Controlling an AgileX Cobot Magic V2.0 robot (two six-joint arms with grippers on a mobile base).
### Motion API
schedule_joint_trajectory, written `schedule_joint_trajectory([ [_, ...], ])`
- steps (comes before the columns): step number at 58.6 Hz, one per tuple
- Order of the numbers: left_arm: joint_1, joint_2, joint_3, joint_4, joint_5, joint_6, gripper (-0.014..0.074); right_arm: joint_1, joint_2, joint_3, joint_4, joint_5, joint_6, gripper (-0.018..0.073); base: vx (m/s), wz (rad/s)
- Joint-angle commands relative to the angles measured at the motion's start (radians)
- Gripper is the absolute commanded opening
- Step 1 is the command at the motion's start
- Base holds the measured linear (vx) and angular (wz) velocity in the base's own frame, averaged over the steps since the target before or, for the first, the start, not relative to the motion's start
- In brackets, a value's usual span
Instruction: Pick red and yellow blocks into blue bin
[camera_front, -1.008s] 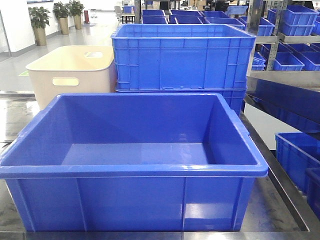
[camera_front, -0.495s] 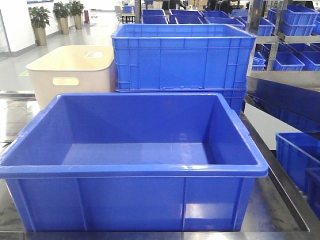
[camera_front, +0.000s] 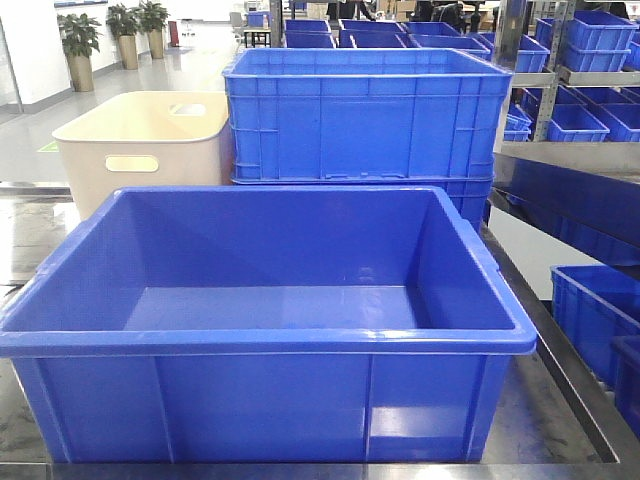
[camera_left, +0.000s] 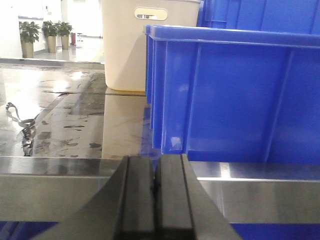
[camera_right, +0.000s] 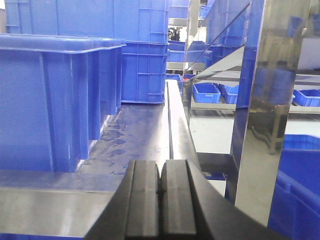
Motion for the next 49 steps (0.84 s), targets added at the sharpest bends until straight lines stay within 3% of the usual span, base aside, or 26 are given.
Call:
schedule_joint_trajectory([
  [1,-0.001,-0.017,-0.018,0.0,-0.08,-0.006,0.0,0.001,-0.014,0.006,-0.013,-0.089,0.002,-0.0011,0.0,0.0],
  [49,-0.001,-0.017,-0.018,0.0,-0.08,-0.006,0.0,0.001,-0.013,0.006,-0.013,-0.089,0.002,-0.0011,0.0,0.0],
])
